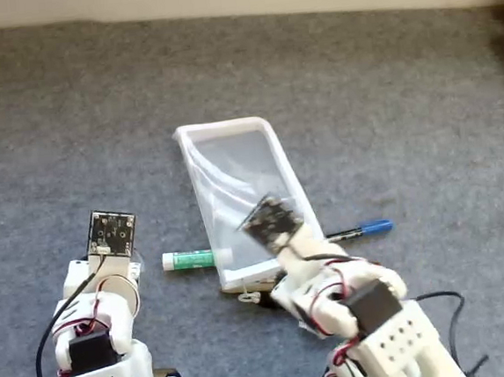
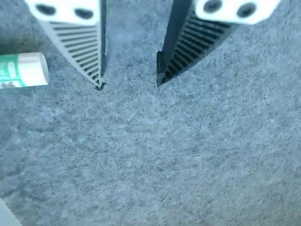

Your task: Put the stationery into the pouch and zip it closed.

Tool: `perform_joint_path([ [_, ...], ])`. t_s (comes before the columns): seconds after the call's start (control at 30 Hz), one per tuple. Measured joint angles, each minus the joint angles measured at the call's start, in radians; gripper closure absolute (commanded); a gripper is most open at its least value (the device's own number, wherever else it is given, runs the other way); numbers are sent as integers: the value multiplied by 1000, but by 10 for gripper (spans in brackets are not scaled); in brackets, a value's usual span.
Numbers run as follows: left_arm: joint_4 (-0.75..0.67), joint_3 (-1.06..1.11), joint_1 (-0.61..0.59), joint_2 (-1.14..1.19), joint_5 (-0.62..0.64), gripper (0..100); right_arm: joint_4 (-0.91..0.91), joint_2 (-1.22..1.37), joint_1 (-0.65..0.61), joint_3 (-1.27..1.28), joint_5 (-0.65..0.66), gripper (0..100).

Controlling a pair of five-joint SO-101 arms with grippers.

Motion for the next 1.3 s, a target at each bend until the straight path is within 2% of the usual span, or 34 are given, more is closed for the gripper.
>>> perform_joint_path([
  [0.1,0,0,-5,0,0,819,-3,83,-78,0,0,872],
  [0.23,0,0,-5,0,0,819,-48,150,-123,0,0,868],
  [0.6,0,0,-5,0,0,819,-261,250,-133,137,0,868],
  [1.07,0,0,-5,0,0,819,-316,397,-138,149,0,872],
  [1.3,0,0,-5,0,0,819,-328,468,-201,147,0,873],
])
